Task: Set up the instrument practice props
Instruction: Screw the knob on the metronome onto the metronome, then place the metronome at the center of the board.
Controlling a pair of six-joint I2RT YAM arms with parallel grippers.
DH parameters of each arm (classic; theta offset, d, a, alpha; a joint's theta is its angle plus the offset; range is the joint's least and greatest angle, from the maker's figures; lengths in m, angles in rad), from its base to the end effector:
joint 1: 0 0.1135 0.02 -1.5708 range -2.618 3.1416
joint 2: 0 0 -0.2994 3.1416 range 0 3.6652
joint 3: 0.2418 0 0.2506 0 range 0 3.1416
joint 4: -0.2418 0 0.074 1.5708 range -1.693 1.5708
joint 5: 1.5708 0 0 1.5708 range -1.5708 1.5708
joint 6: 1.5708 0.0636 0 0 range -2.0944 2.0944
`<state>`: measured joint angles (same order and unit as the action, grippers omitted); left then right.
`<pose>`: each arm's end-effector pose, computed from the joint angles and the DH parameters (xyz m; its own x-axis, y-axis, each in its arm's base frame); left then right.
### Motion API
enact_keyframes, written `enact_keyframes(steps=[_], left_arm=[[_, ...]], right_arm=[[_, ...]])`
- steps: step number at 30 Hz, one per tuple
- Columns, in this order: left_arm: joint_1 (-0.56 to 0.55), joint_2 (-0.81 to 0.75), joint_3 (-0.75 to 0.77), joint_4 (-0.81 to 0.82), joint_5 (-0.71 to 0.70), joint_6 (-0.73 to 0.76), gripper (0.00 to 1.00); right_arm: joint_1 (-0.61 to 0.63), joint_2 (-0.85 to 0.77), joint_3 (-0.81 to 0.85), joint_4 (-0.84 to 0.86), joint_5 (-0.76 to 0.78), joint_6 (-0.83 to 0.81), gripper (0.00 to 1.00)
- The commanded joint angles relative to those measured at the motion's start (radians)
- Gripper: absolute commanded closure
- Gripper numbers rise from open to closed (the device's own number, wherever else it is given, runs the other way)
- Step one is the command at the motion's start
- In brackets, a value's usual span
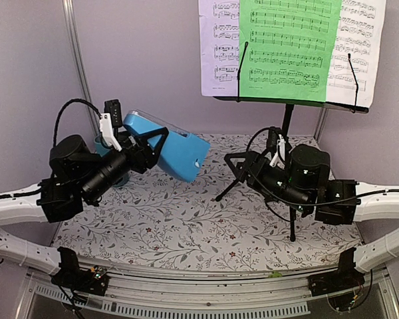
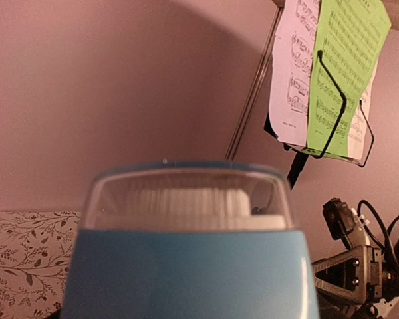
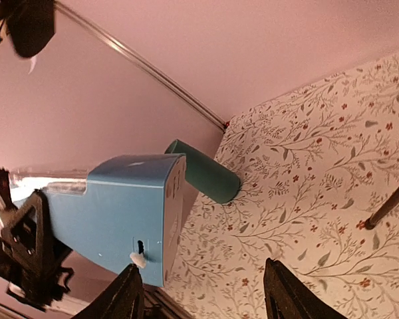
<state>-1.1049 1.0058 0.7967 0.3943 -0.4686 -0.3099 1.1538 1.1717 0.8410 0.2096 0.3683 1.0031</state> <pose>0.1329 -0.2003 0.3986 -0.1035 -0.3999 -0.9107 0.5945 0.7092 -0.3789 0.1366 0.2519 0.3510 -0.6235 0.5347 -0.5704 -0.3396 0.4720 0.8136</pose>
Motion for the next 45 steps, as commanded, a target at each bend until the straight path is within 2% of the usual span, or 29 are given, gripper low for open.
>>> enact_keyframes(steps=[1, 3, 7, 12, 19, 24, 26, 27, 29, 31, 34, 38, 40, 41, 45], left_arm=[[0.076, -0.04, 0.093, -0.187, 0.185, -0.168, 1.0], [0.106, -0.042, 0.112, -0.231, 0.244, -0.193, 1.0], [0.154, -0.039, 0.145, -0.297, 0.338, -0.224, 1.0], [0.209, -0.033, 0.161, -0.304, 0.497, -0.208, 1.0], [0.347, 0.01, 0.172, -0.31, 0.828, -0.204, 1.0], [0.4, 0.029, 0.146, -0.207, 1.022, -0.177, 1.0], [0.442, 0.027, 0.107, -0.108, 1.133, -0.179, 1.0], [0.472, 0.026, 0.08, -0.005, 1.207, -0.211, 1.0], [0.545, 0.038, 0.036, 0.254, 1.401, -0.351, 1.0], [0.605, 0.068, 0.007, 0.546, 1.531, -0.535, 1.0], [0.649, 0.146, 0.03, 0.86, 1.645, -0.778, 1.0], [0.654, 0.26, 0.093, 1.25, 1.687, -1.075, 1.0], [0.653, 0.325, 0.14, 1.398, 1.693, -1.228, 1.0], [0.65, 0.342, 0.16, 1.425, 1.701, -1.254, 1.0], [0.642, 0.343, 0.188, 1.427, 1.755, -1.223, 1.0]], right_arm=[[0.089, 0.012, 0.077, -0.193, 0.198, -0.645, 0.37], [0.124, 0.018, 0.06, -0.14, 0.259, -0.851, 0.36], [0.14, -0.009, 0.017, -0.053, 0.23, -1.09, 0.37], [0.15, -0.032, -0.005, -0.007, 0.193, -1.308, 0.37], [0.152, -0.087, -0.044, 0.053, 0.15, -1.477, 0.36], [0.152, -0.122, -0.062, 0.056, 0.143, -1.468, 0.34], [0.152, -0.145, -0.069, 0.051, 0.121, -1.439, 0.33], [0.152, -0.161, -0.071, 0.048, 0.109, -1.422, 0.33], [0.152, -0.197, -0.076, 0.039, 0.07, -1.366, 0.33], [0.152, -0.24, -0.089, 0.039, 0.043, -1.328, 0.32], [0.151, -0.31, -0.112, 0.04, 0.018, -1.3, 0.32], [0.149, -0.378, -0.138, 0.04, -0.009, -1.269, 0.3], [0.149, -0.397, -0.14, 0.034, -0.023, -1.26, 0.3], [0.148, -0.402, -0.14, 0.029, -0.033, -1.25, 0.3], [0.147, -0.404, -0.151, 0.028, -0.023, -1.229, 0.3]])
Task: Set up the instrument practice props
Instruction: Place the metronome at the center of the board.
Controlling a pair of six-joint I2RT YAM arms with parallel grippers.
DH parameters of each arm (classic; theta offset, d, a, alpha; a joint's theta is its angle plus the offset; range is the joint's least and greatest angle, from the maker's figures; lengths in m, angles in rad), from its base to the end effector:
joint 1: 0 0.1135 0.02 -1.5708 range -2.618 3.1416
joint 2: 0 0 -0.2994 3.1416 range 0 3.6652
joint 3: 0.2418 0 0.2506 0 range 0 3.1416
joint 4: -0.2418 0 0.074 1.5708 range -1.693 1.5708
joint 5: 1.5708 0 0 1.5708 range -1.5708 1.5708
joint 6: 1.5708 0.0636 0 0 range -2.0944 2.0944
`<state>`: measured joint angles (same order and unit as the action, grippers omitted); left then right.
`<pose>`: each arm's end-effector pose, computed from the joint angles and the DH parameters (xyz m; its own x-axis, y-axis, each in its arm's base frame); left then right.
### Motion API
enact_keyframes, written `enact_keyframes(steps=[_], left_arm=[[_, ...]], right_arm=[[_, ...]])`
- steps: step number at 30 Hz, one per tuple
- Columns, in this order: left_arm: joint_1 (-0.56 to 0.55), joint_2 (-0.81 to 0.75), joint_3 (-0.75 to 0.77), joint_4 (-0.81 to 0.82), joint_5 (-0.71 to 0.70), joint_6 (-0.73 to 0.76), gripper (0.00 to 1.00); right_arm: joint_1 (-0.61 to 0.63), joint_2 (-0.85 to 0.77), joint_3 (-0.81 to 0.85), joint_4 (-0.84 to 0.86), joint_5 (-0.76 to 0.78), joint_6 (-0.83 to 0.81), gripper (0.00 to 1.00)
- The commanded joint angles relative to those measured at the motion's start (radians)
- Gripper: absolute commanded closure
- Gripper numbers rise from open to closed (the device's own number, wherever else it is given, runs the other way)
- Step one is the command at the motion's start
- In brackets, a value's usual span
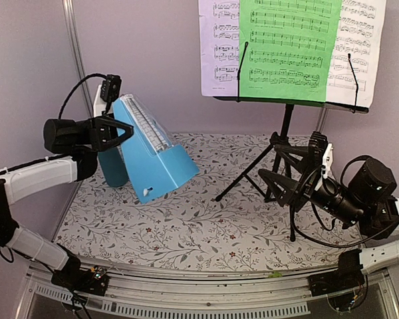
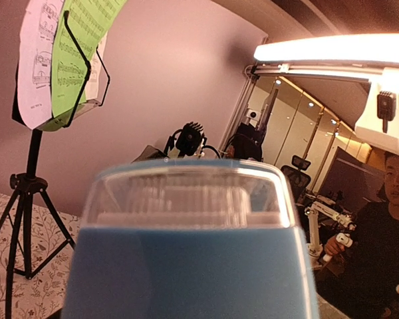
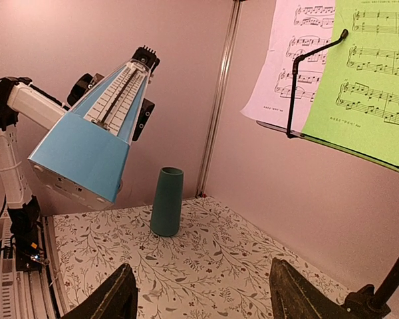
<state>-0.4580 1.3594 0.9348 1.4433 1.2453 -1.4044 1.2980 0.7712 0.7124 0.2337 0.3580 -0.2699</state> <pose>0.2004 -0.1660 0.4410 -0.4525 -0.1285 -0.8824 0.8504 -0.3602 -0.3836 0.0708 0.1705 0.3910 0.2609 0.0056 -0.9654 -0.7672 0.6082 -0.2038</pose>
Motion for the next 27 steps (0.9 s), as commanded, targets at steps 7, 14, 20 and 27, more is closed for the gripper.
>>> enact_keyframes(steps=[7, 14, 20, 27], left_arm=[[-0.002, -0.118, 0.004, -0.291, 0.14, 0.491, 1.0], [-0.104, -0.202, 0.084, -1.443, -0.415, 1.459, 1.0], [-0.292, -0.132, 0.059, -1.484, -1.189, 1.232, 1.0], [-0.522, 0.008, 0.088, -1.729, -1.788, 0.612, 1.0]], right_arm=[[0.0, 0.069, -0.008, -0.011, 0.0, 0.082, 0.3], [-0.009, 0.174, 0.005, -0.039, 0.019, 0.171, 0.3], [-0.015, 0.263, 0.026, -0.044, 0.033, 0.257, 0.3], [-0.017, 0.34, 0.057, -0.058, 0.045, 0.336, 0.3]])
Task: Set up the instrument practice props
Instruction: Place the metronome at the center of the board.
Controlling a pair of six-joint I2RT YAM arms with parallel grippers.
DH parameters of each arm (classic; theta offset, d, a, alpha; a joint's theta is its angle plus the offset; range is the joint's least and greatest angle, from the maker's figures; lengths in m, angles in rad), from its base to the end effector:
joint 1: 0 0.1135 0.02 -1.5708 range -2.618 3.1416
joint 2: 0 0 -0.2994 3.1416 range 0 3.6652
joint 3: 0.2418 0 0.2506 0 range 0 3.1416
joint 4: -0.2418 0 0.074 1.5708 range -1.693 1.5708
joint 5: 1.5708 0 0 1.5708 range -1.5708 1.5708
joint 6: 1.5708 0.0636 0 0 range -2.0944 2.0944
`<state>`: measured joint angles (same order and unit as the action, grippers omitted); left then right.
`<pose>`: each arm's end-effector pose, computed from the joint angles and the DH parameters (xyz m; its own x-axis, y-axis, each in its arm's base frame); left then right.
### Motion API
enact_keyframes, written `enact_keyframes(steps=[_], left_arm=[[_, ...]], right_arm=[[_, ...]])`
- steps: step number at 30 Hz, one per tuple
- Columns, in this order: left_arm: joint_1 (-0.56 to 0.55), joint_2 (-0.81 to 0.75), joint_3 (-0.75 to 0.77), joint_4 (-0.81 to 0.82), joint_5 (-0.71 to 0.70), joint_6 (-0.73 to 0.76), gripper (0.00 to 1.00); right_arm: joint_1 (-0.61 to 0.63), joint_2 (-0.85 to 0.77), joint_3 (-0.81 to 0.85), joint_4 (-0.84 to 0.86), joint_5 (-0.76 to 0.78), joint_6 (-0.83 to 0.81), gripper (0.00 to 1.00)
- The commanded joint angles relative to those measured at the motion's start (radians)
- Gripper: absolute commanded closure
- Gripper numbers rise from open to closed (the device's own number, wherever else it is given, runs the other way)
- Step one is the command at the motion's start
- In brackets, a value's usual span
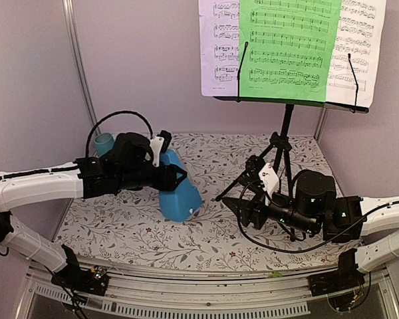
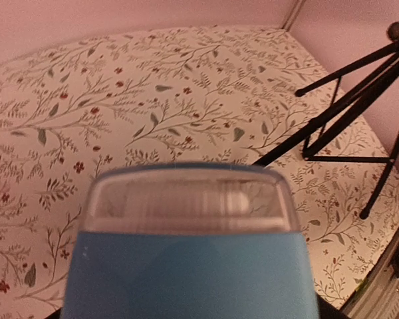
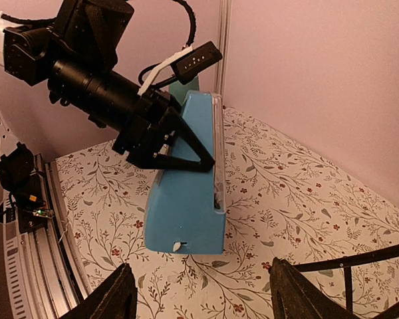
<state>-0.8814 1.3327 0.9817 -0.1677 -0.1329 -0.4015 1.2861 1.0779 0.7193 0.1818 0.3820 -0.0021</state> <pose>0.2085 -0.2396 0.3092 -0.5605 0.0710 -0.8251 0.5134 0.8116 -0.2789 0.0953 0.2411 0.3247 -0.0478 -0.1701 -0.9843 -0.7876 0.6125 -0.0676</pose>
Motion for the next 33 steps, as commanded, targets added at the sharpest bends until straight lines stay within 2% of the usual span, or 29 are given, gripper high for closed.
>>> enact_keyframes(steps=[1, 7, 11, 18, 22, 23, 25, 26, 27, 33], left_arm=[[-0.128, 0.072, 0.061, -0.171, -0.441, -0.475, 1.0], [-0.243, 0.3, 0.244, -0.5, -0.609, -0.89, 1.0], [-0.287, 0.38, 0.321, -0.641, -0.722, -1.087, 1.0], [-0.297, 0.416, 0.327, -0.666, -0.742, -1.131, 1.0], [-0.295, 0.389, 0.302, -0.579, -0.729, -1.018, 1.0], [-0.297, 0.373, 0.292, -0.543, -0.72, -0.978, 0.95], [-0.304, 0.348, 0.271, -0.486, -0.711, -0.884, 0.53], [-0.312, 0.335, 0.263, -0.455, -0.711, -0.841, 0.4], [-0.321, 0.321, 0.249, -0.43, -0.712, -0.805, 0.32], [-0.34, 0.241, 0.2, -0.32, -0.663, -0.685, 0.14]], right_arm=[[-0.005, 0.047, 0.057, -0.013, 0.021, 0.074, 0.3], [-0.005, 0.094, 0.071, -0.016, 0.013, 0.108, 0.3], [-0.005, 0.12, 0.086, -0.031, 0.015, 0.112, 0.3], [-0.005, 0.162, 0.138, -0.087, 0.01, 0.113, 0.3], [-0.005, 0.177, 0.153, -0.122, 0.019, 0.123, 0.31], [-0.005, 0.174, 0.147, -0.126, 0.029, 0.132, 0.31], [-0.005, 0.163, 0.125, -0.129, 0.039, 0.148, 0.31], [-0.005, 0.154, 0.115, -0.131, 0.043, 0.156, 0.31], [-0.005, 0.144, 0.103, -0.134, 0.047, 0.163, 0.31], [-0.005, 0.076, 0.039, -0.134, 0.07, 0.186, 0.31]])
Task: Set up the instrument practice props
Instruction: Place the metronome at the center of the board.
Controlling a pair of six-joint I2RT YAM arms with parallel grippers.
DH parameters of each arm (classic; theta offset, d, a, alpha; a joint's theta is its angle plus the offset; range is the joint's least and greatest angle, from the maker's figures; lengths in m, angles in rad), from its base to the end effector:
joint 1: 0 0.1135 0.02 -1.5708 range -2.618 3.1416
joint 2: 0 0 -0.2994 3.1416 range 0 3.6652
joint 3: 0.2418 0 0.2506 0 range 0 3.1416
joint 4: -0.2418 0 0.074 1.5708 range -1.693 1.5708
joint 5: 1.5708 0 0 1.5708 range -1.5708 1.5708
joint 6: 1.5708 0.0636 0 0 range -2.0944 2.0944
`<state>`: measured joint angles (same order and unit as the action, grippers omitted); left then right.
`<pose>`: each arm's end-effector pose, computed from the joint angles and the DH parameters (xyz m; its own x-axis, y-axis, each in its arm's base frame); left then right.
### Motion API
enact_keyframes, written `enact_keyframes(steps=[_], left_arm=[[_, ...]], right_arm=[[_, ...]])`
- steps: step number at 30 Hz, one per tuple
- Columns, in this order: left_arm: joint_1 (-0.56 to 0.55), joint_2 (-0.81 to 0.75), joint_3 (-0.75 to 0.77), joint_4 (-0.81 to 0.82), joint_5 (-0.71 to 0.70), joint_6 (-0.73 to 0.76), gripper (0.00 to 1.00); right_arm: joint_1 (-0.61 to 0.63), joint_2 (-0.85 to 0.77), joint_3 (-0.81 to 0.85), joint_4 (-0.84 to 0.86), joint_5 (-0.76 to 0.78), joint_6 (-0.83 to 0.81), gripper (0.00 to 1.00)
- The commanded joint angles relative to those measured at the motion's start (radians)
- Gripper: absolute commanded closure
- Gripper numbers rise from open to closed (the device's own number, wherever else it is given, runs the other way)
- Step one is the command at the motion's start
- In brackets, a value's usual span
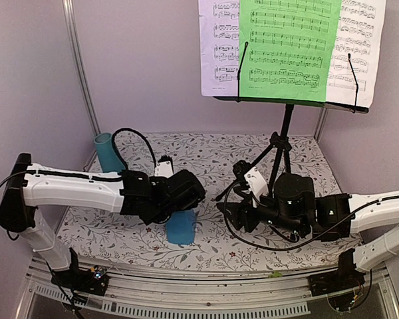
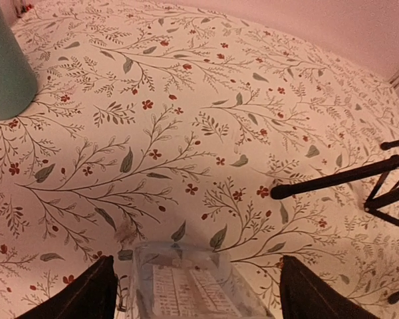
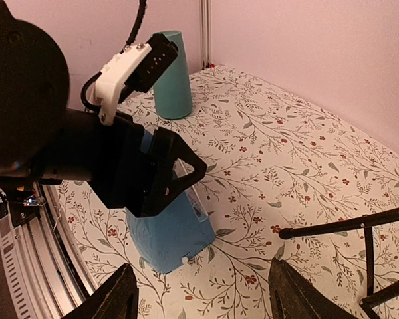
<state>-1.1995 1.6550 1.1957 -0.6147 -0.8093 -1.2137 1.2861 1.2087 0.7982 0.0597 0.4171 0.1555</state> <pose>0.1685 -0.3058 0.2541 -0.5967 -0.2494 -0.7628 -0.1178 0.9674 -0.2241 0.1048 0.2664 0.3060 -0.2147 -0.2295 -0.9493 -0.7464 0.6655 0.0079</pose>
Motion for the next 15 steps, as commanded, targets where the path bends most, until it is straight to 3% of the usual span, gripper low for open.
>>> enact_keyframes(steps=[1, 6, 10, 12, 15], left_arm=[[-0.026, -0.088, -0.015, 0.137, 0.022, 0.147, 0.12], [-0.049, -0.145, -0.025, 0.216, 0.063, 0.298, 0.06], [-0.037, -0.305, -0.109, 0.378, 0.199, 0.63, 0.01], [-0.001, -0.412, -0.167, 0.442, 0.341, 0.847, 0.01], [0.125, -0.539, -0.204, 0.404, 0.726, 1.097, 0.01]], right_arm=[[-0.005, -0.064, -0.048, -0.012, 0.036, 0.029, 0.31], [-0.005, -0.095, -0.071, -0.017, 0.039, 0.02, 0.31], [-0.005, -0.118, -0.086, -0.027, 0.034, 0.001, 0.3], [-0.005, -0.132, -0.096, -0.031, 0.028, -0.009, 0.3], [-0.005, -0.157, -0.115, -0.036, 0.024, -0.019, 0.29]])
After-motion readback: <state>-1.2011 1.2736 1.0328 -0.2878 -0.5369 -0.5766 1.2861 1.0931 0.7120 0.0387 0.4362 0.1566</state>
